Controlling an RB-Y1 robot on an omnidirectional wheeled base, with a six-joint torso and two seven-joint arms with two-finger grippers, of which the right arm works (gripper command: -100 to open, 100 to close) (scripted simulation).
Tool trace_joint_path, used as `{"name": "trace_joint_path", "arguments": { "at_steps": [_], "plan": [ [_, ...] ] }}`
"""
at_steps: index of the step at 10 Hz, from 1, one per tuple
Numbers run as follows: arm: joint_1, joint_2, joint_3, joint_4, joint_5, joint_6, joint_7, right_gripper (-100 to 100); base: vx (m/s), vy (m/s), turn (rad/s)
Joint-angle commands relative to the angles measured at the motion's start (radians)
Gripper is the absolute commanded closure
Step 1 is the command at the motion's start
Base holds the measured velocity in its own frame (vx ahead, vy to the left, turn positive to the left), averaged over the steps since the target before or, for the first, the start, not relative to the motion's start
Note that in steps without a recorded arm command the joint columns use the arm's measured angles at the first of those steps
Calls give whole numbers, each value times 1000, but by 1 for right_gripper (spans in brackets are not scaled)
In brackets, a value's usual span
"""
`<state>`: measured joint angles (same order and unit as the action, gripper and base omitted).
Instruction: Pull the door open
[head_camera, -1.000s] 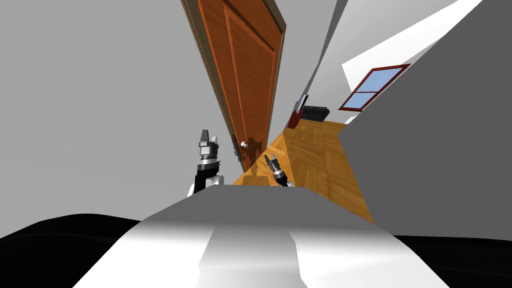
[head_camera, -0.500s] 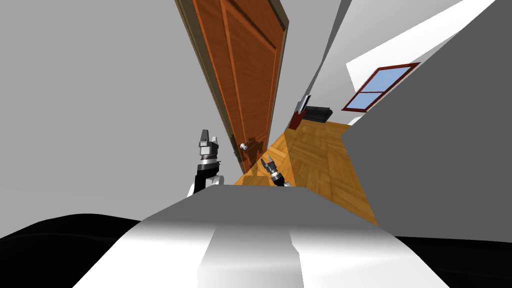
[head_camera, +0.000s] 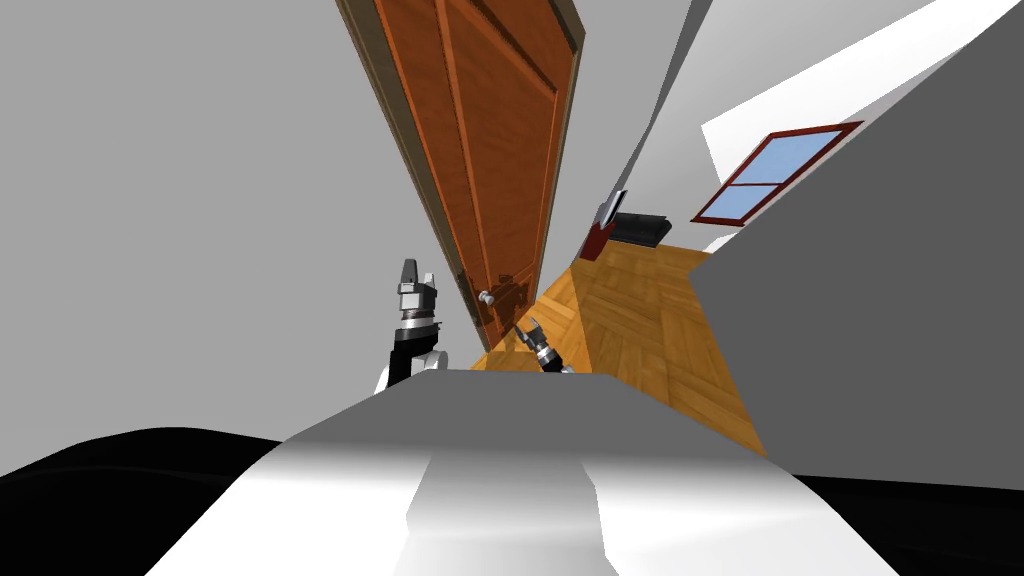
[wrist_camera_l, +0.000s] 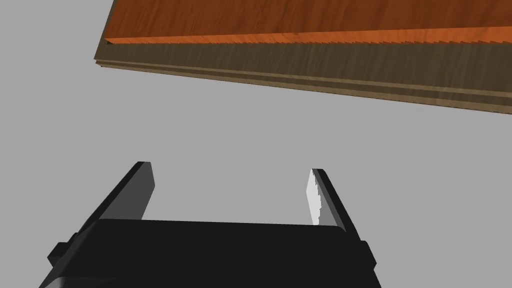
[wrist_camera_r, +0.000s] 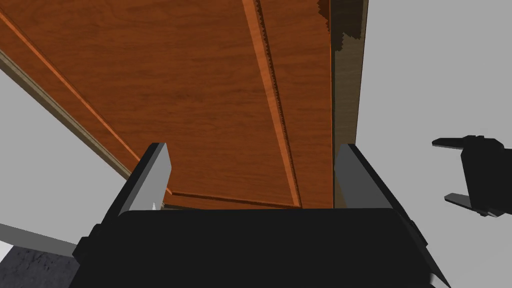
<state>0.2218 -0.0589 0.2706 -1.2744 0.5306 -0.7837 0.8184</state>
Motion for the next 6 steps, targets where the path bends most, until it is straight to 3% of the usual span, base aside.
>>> {"name": "trace_joint_path", "arguments": {
  "at_steps": [1,5,6],
  "plan": [
    [-12,4,7,41,18,-8,35,-100,91,-8,37],
    [-38,18,27,126,63,-22,109,-100,94,-13,32],
    [-38,18,27,126,63,-22,109,-100,69,-10,10]
  ]
}}
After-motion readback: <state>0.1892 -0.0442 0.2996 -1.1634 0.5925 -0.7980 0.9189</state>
